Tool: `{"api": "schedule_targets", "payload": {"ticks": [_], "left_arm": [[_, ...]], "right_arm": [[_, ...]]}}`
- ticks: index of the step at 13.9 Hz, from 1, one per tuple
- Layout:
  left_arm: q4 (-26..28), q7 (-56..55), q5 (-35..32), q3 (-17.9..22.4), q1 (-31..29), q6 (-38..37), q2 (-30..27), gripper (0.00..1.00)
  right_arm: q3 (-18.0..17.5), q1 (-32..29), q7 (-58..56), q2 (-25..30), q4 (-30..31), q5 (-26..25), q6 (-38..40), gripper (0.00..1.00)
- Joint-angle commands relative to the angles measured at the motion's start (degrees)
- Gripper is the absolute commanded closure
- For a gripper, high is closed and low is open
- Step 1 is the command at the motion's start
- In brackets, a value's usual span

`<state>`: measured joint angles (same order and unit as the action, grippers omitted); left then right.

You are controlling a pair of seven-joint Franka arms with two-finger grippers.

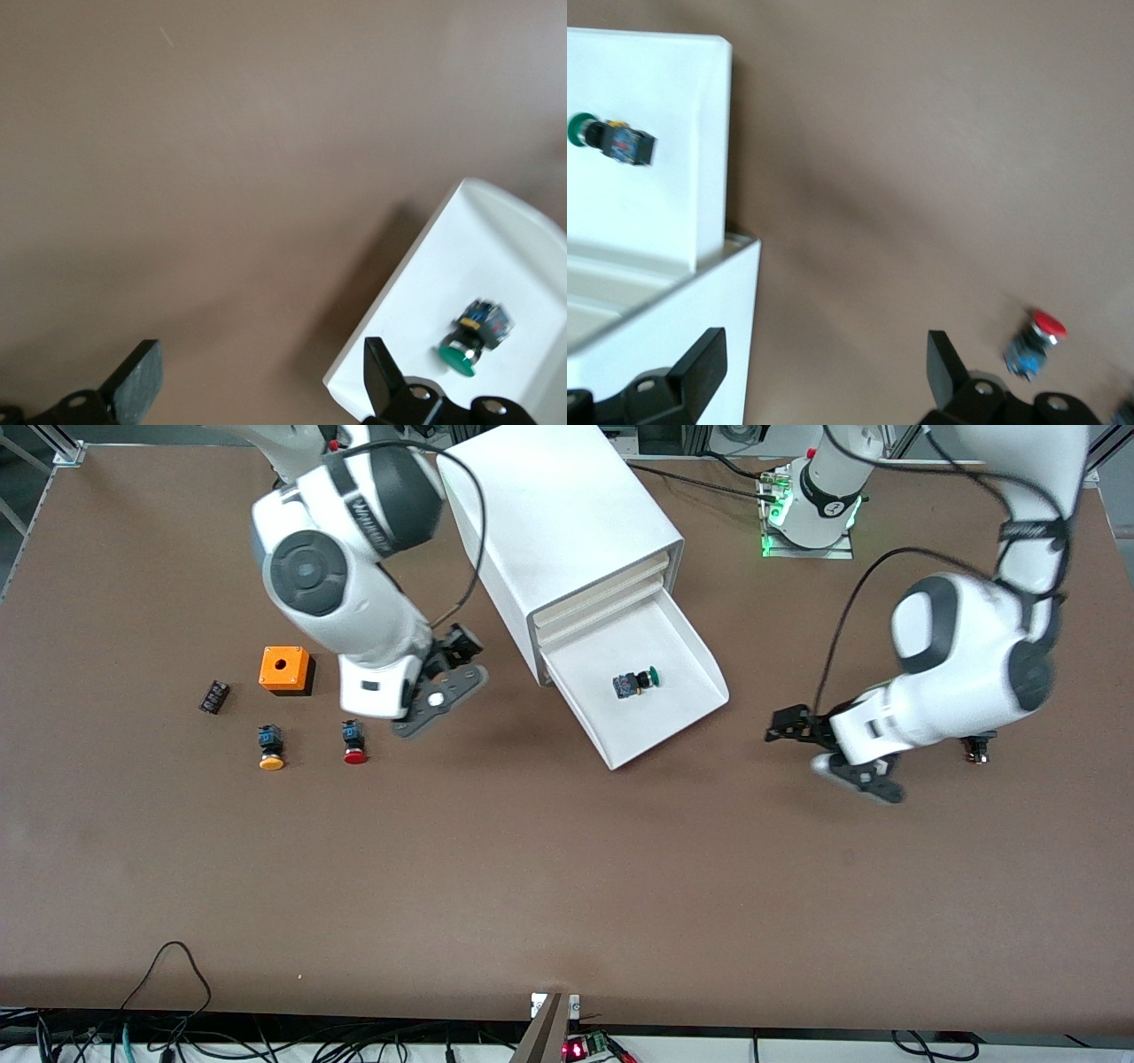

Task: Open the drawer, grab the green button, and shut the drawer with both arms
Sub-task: 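Reach the right gripper toward the drawer while the left gripper withdraws, then lower the right gripper into the drawer and grasp the green button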

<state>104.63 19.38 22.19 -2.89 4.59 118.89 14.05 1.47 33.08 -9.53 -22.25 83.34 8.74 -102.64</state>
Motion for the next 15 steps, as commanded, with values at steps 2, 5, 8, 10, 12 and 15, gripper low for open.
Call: {"api": "schedule_targets", "payload": {"ticks": [2,5,8,10,12,15], "left_arm": [[0.57,-0.57,-1.45,-0.1,-3.18,-1.55,-7.61,0.0],[-3.01,-1.19,-6.07,2.78,-3.44,-8.91,-10.53,0.0],[-9.6,-8.62,-11.18,5.78,-3.53,-18.75,-11.41,0.0],[-14.61,-20.98,-20.39,4.91,-2.75,-26.4,-11.41,0.0],[-15.33,-29.9,-22.97,3.42,-2.65,-29.85,-11.59,0.0],[-15.95,-30.99,-23.15,3.67,-2.74,-30.21,-12.46,0.0]], "right_arm": [[-2.51,2.78,-13.63,-8.84,-10.63,2.24,-3.17,0.0],[-6.65,4.17,-17.62,-15.35,-18.37,2.69,-3.7,0.0],[-6.66,8.57,-17.8,-18.88,-19.98,2.34,-7.65,0.0],[-6.57,11.2,-18.32,-20.46,-20.06,1.37,-9.06,0.0],[-6.05,13.05,-21.12,-22.13,-20.5,-0.3,-10.73,0.0],[-5.95,13.5,-30.24,-23.19,-20.94,-2.93,-10.3,0.0]]}}
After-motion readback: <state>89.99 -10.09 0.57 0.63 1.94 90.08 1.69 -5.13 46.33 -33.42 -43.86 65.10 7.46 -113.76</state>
